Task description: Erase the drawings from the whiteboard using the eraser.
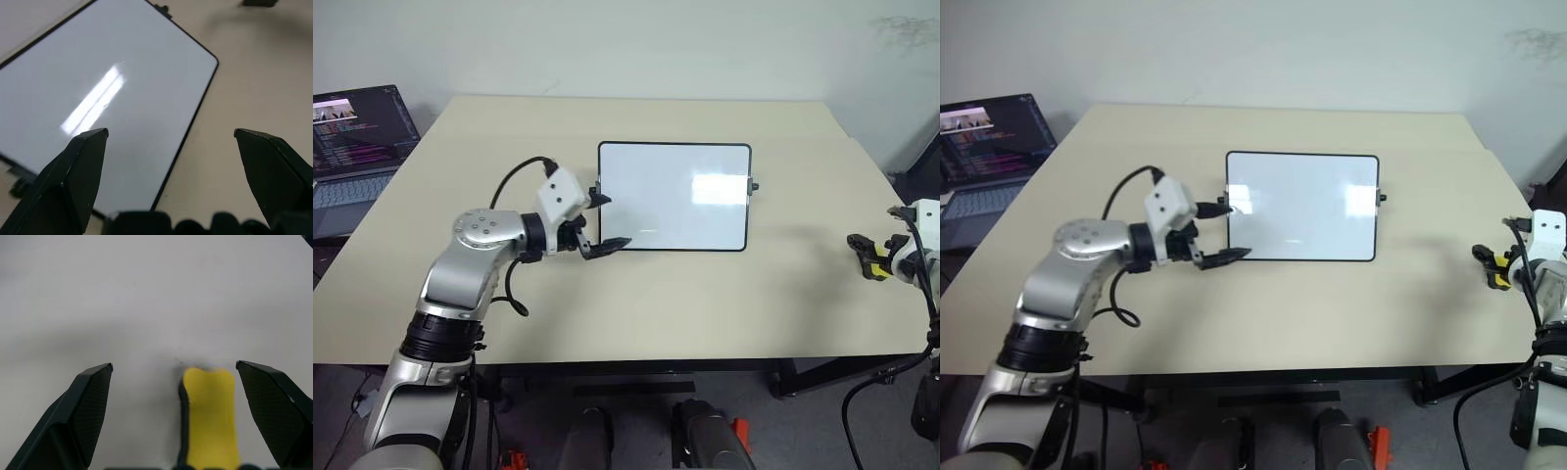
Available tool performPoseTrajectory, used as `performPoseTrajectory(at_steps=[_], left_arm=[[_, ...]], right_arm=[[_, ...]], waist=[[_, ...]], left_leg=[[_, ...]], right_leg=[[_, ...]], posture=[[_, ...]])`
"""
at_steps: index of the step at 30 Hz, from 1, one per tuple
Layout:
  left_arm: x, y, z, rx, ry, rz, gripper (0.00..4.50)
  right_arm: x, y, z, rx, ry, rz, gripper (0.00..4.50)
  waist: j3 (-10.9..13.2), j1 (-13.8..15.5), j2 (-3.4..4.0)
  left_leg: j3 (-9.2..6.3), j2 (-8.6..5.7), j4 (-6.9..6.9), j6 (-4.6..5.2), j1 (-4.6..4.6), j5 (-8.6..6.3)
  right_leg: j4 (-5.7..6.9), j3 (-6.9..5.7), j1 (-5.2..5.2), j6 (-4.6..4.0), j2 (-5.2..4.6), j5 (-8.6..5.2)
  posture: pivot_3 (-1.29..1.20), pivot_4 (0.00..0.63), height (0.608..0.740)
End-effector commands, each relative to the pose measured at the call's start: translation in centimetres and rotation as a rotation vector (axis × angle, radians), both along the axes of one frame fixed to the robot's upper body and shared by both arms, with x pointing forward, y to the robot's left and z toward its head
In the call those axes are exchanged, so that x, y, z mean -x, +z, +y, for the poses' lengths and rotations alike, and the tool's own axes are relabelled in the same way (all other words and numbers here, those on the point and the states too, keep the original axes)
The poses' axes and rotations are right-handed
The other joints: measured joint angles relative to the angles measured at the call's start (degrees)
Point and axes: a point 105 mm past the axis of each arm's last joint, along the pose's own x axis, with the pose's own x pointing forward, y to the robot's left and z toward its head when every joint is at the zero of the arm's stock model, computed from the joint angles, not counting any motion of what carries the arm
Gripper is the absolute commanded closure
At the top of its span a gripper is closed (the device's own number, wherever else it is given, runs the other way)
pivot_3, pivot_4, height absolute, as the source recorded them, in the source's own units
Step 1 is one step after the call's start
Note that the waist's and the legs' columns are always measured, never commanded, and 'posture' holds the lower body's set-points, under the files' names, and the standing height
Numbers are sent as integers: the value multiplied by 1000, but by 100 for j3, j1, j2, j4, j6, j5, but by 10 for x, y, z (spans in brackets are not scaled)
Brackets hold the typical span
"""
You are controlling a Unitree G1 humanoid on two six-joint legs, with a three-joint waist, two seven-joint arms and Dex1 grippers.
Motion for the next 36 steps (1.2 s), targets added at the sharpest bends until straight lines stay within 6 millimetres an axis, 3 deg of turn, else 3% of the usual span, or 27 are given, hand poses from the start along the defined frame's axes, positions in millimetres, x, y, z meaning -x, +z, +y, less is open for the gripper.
performPoseTrajectory(at_steps=[1,5,9,13,17,20,26,36], left_arm=[[-8,23,28,82,128,-91,0],[-17,26,47,193,244,-93,0],[-36,29,80,321,476,-142,0],[-44,20,98,395,619,-170,0],[-48,5,115,453,743,-180,0],[-50,-5,124,494,815,-180,0],[-57,-27,119,578,867,-127,0],[-58,-65,112,538,946,-123,0]], right_arm=[[-1,28,12,27,44,-74,52],[-5,37,30,30,92,-102,52],[-14,42,61,10,197,-166,52],[-19,23,85,42,255,-201,52],[-22,3,90,29,217,-259,52],[-25,2,88,-16,133,-354,52],[-29,-13,103,-68,74,-461,52],[-31,-21,113,-29,38,-559,52]], waist=[[0,0,0],[0,1,0],[0,-3,0],[0,8,0],[0,29,0],[0,31,0],[-1,24,0],[-1,19,0]], left_leg=[[0,0,0,0,-1,0],[-1,2,0,0,-1,0],[0,3,3,1,0,0],[-1,3,2,0,-1,0],[0,0,-2,-1,-6,-1],[-1,0,-3,-1,-6,-1],[0,0,1,0,-4,0],[1,0,-2,0,-4,0]], right_leg=[[0,0,-1,0,0,0],[1,-3,-2,0,0,0],[2,-2,0,1,0,1],[1,-3,0,5,2,3],[-1,-1,-2,35,0,21],[-1,-2,-2,36,0,23],[-4,-1,1,21,0,23],[-6,-1,0,24,1,25]], posture=[[0,150,740],[0,150,740],[0,150,740],[0,150,740],[0,150,740],[0,150,740],[0,150,740],[0,150,740]])
